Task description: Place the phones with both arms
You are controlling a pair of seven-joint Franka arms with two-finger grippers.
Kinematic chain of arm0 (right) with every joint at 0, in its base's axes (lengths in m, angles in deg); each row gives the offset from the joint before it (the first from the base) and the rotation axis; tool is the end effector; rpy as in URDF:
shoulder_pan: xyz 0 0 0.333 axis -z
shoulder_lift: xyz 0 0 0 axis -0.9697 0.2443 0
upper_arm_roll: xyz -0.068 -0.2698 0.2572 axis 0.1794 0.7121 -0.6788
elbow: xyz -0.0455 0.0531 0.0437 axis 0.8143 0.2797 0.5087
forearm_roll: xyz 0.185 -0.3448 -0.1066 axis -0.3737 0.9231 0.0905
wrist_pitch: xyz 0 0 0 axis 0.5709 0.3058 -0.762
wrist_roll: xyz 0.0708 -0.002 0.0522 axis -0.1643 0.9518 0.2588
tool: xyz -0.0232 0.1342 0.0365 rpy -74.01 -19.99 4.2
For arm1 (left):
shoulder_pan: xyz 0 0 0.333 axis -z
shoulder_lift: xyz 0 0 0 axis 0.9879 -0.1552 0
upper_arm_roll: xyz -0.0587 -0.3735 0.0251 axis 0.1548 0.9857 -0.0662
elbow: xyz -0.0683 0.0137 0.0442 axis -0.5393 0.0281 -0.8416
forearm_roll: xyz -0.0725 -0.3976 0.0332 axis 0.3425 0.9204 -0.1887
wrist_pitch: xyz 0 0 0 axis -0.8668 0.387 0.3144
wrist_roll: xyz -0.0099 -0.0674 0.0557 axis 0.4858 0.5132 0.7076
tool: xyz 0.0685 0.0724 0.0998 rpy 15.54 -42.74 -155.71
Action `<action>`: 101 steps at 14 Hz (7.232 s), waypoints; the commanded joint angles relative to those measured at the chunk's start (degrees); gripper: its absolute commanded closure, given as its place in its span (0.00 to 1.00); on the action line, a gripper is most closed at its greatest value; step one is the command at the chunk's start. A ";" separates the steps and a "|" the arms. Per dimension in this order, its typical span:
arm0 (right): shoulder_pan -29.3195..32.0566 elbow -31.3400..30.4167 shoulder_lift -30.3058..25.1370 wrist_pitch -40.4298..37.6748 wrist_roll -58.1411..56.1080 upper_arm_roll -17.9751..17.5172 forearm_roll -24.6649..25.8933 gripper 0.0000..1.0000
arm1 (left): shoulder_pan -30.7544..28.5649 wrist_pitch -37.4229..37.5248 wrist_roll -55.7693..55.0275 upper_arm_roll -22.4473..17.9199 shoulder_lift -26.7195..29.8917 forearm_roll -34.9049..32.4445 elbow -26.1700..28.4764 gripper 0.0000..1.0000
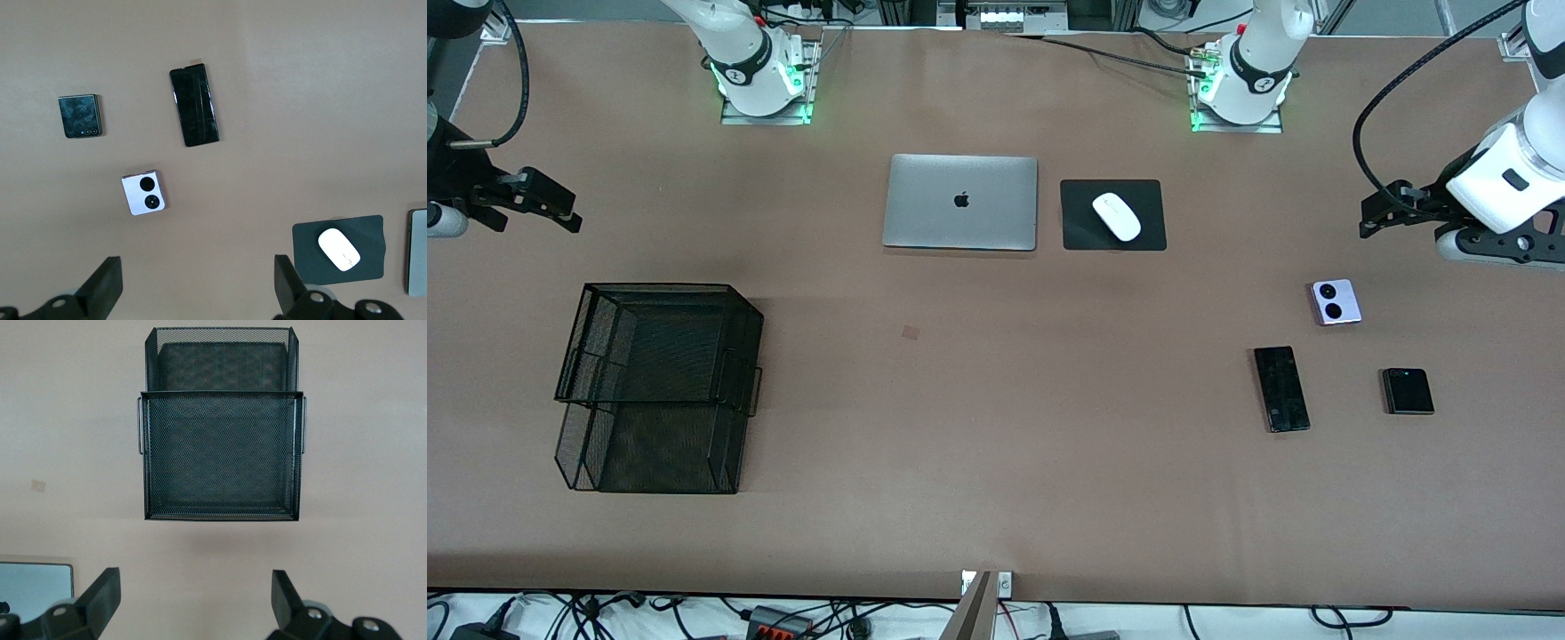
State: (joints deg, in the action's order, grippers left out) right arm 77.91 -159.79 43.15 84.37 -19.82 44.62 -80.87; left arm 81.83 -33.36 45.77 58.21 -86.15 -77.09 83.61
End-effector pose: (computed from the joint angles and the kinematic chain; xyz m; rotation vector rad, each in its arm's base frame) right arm 0.5525 -0.0271 0.6086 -3.1378 0.0066 -0.0627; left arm 0.5641 -0.0156 0.5990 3.1264 -0.1253 -0.1075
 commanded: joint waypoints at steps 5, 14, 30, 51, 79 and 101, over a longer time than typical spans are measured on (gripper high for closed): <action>-0.12 -0.40 -0.47 -0.32 -0.72 -0.08 0.68 0.00 | -0.05 1.79 -0.29 -0.09 -0.93 -1.01 -2.62 0.00; 0.14 -0.40 -0.47 -0.41 -1.59 0.01 0.59 0.00 | 0.04 2.67 0.94 -0.09 -11.11 -1.10 -7.02 0.00; -0.03 -0.32 0.06 0.47 -1.60 0.01 0.59 0.00 | -2.07 -45.82 -3.89 -0.17 -34.94 -1.27 7.13 0.00; -0.12 -0.32 1.46 1.96 -1.60 -0.08 0.42 0.00 | 0.29 -35.51 -6.00 2.97 -30.29 -1.27 3.72 0.73; -5.48 -0.05 10.17 7.59 -1.51 -0.16 -0.11 0.00 | 31.42 -34.13 -36.23 6.16 -42.53 6.82 -14.40 0.00; -40.27 19.28 46.01 30.77 36.08 0.01 -2.39 0.00 | -18.75 -8.31 -9.43 8.07 -35.57 -11.56 1.05 0.00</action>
State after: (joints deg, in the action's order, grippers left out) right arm 39.79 -143.33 85.60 112.12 10.94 43.99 -83.51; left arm 66.14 -40.62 35.46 63.27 -124.27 -88.72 80.20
